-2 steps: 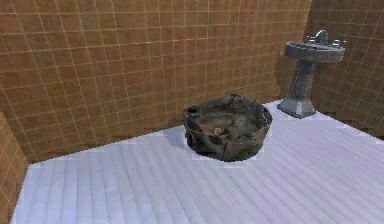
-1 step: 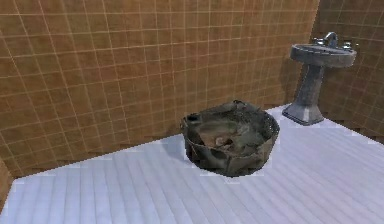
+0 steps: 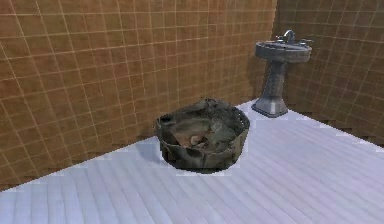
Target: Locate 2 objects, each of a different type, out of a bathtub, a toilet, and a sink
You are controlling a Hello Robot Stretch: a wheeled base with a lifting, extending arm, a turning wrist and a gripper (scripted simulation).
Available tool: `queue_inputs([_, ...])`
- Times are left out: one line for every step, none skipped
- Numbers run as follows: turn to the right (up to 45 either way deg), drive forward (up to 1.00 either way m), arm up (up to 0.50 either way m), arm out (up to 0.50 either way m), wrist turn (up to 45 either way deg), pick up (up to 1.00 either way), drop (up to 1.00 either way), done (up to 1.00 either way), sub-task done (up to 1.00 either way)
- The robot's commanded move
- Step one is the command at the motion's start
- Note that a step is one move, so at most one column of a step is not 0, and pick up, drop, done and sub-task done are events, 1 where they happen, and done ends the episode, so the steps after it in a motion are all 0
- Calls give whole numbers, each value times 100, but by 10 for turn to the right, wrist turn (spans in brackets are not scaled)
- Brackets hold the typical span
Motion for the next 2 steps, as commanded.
queue_inputs([30, 0, 0, 0, 0, 0, 0, 0, 0])
queue_inputs([0, 50, 0, 0, 0, 0, 0, 0, 0])
